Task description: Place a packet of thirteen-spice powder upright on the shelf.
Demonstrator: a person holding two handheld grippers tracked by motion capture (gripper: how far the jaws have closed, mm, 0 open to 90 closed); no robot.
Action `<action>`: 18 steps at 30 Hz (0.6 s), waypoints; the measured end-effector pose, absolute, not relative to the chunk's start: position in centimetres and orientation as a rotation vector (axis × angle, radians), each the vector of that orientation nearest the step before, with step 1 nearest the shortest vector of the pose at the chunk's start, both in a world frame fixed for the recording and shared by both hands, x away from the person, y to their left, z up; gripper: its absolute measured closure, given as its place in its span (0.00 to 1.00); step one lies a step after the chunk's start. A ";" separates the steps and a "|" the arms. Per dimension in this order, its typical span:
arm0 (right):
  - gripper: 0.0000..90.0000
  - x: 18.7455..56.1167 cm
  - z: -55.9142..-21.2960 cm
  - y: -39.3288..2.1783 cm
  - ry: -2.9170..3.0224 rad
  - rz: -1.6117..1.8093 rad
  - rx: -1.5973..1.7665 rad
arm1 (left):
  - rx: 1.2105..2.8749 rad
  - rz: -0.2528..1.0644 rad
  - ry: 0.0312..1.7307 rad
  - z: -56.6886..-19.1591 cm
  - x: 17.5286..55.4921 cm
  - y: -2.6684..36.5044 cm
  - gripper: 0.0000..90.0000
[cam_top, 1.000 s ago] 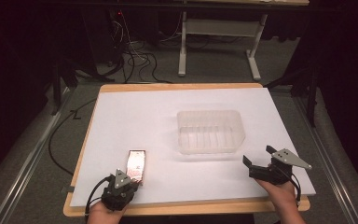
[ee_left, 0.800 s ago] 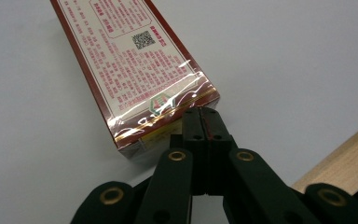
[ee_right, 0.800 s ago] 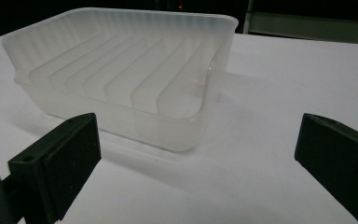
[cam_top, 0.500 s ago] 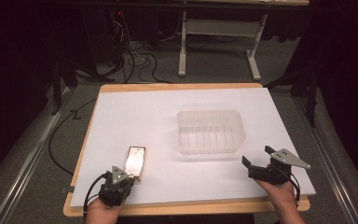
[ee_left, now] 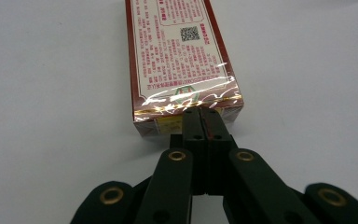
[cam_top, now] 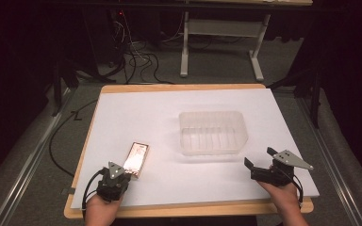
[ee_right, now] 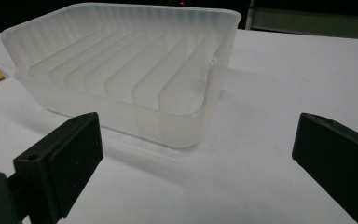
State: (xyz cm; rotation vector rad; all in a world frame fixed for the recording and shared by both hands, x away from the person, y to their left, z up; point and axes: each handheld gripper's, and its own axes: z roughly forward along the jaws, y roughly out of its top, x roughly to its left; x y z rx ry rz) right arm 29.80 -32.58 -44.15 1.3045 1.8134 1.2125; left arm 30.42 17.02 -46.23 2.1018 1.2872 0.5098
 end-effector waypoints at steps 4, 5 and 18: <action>0.03 29.8 -44.2 -32.6 1.815 1.214 1.307 | 2.074 0.516 1.315 -46.1 30.6 17.6 1.00; 0.03 29.7 -44.2 -32.6 1.813 1.212 1.309 | 2.066 0.515 1.314 -46.0 30.5 17.7 1.00; 0.03 29.6 -44.2 -32.8 1.805 1.210 1.322 | 2.118 0.509 1.263 -43.8 31.2 17.5 0.89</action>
